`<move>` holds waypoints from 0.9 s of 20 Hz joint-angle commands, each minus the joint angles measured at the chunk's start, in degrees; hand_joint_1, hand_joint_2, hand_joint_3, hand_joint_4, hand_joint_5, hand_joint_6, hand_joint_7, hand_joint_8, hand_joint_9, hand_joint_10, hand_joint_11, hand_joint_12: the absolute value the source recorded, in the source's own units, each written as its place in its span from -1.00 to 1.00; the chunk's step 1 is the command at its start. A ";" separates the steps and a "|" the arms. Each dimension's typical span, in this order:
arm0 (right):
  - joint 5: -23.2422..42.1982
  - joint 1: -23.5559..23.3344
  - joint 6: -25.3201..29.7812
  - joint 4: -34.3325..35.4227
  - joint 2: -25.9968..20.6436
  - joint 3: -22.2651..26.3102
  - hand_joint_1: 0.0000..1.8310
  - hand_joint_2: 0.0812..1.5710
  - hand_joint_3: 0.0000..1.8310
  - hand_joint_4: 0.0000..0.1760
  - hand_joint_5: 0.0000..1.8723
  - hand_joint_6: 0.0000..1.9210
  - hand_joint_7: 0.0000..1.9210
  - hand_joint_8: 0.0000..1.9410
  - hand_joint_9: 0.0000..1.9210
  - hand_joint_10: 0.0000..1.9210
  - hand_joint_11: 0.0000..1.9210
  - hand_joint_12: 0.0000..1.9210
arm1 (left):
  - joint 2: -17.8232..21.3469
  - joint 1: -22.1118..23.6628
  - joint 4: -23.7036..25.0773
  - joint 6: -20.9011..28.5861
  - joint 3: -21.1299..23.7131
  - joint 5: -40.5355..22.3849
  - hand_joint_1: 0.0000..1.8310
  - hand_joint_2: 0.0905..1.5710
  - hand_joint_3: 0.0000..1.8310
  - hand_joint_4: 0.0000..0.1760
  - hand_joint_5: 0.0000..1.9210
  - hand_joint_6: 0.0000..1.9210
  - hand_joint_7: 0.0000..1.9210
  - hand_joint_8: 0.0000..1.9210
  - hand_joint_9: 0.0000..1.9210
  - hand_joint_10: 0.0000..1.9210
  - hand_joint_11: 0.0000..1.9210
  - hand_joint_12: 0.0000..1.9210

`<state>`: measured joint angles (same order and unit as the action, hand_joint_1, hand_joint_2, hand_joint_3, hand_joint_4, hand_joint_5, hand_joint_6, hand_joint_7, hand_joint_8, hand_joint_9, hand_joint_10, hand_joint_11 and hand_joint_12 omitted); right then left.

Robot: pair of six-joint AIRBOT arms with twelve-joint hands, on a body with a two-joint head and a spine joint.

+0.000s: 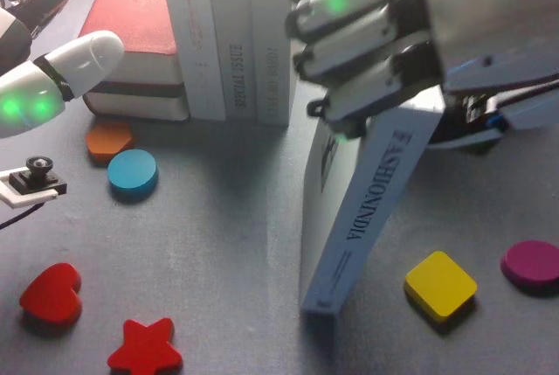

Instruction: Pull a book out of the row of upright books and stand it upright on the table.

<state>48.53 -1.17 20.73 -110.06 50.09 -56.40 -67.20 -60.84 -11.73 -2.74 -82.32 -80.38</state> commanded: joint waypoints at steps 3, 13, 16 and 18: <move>-1.73 1.04 3.49 3.80 2.88 -3.27 0.22 0.71 -1.00 -1.00 -0.24 0.57 -0.56 0.79 -0.78 0.74 -0.75 1.00 | -0.24 0.52 -1.35 0.58 -0.37 -6.97 -0.60 0.75 -1.00 -0.79 -0.82 -0.99 -0.96 -0.99 -1.00 -1.00 -0.99 -0.83; -1.52 5.75 7.05 12.61 10.81 -15.11 0.22 0.71 -1.00 -1.00 -0.24 0.57 -0.56 0.79 -0.78 0.74 -0.75 1.00 | -1.60 0.52 -2.03 1.18 -1.72 -7.03 -0.60 0.74 -1.00 -0.42 -0.83 -0.99 -0.98 -1.00 -0.98 -1.00 -1.00 -0.39; -0.32 7.19 7.13 18.19 11.92 -18.16 0.22 0.71 -1.00 -1.00 -0.24 0.57 -0.56 0.79 -0.78 0.74 -0.75 1.00 | -1.54 0.48 -2.13 1.18 -1.71 -7.12 -0.64 0.74 -1.00 -0.59 -0.82 -1.00 -0.95 -1.00 -0.99 -1.00 -1.00 -0.73; 0.11 7.86 7.12 22.09 12.40 -20.12 0.22 0.71 -1.00 -1.00 -0.24 0.57 -0.56 0.79 -0.78 0.74 -0.75 1.00 | -1.52 0.48 -2.23 1.18 -1.71 -7.24 -0.65 0.74 -1.00 -0.69 -0.81 -1.00 -0.94 -1.00 -0.98 -1.00 -1.00 -0.68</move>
<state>48.51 7.11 28.12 -92.71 62.33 -76.66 -68.73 -60.84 -12.95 -2.04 -83.70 -80.53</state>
